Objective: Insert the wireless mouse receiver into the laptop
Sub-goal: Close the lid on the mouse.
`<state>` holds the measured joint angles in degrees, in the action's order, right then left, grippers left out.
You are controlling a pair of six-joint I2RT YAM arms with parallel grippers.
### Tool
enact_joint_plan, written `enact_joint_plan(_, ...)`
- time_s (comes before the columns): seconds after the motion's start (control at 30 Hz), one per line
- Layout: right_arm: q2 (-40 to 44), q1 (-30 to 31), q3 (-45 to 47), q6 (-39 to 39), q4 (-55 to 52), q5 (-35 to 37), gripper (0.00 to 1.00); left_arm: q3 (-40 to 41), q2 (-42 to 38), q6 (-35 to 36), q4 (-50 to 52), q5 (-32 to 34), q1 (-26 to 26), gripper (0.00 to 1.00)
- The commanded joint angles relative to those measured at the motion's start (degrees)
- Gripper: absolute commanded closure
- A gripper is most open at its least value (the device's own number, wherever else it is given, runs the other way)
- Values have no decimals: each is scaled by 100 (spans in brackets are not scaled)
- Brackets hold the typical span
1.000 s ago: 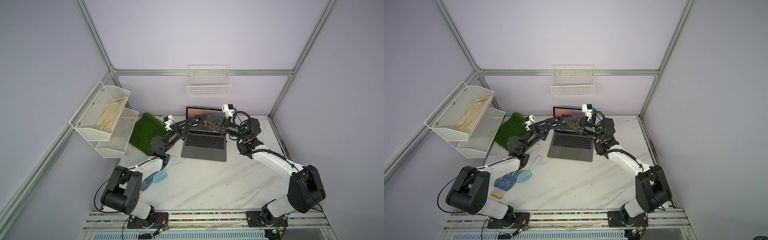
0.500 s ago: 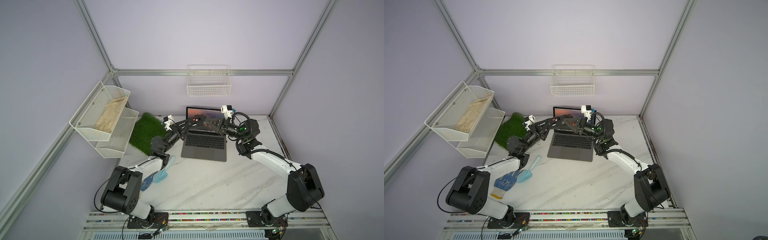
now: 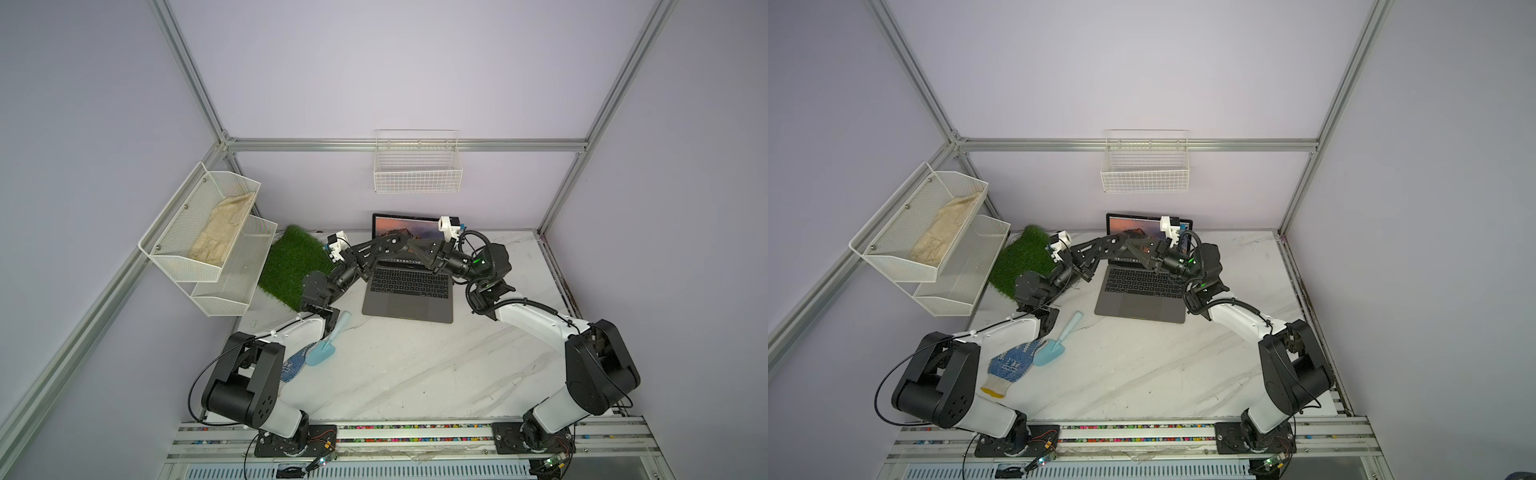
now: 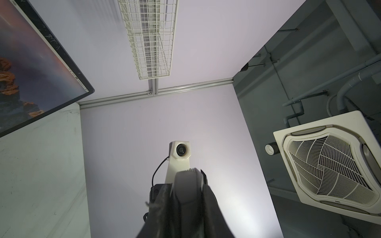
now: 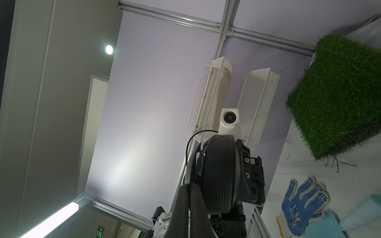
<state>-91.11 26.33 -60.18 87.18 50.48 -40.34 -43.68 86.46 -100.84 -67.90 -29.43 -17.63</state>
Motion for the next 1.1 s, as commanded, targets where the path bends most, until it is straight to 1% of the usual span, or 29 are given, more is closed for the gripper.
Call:
enact_joint_plan(0.0,-26,-14,54,131,-331,105,100,-109,-116,55,-642,-24,14,100)
enact_joint_plan(0.4,-61,-12,-49,-164,-721,4,100,-121,-111,64,-640,-46,14,100)
enact_joint_plan(0.7,161,-13,-150,-462,-1196,96,100,-70,-120,64,-628,7,14,100)
enact_joint_plan(0.93,271,-13,-194,-596,-1452,175,97,-48,-135,72,-628,11,14,100)
enact_joint_plan(1.07,305,-13,-247,-659,-1579,197,93,-43,-142,80,-619,11,18,100)
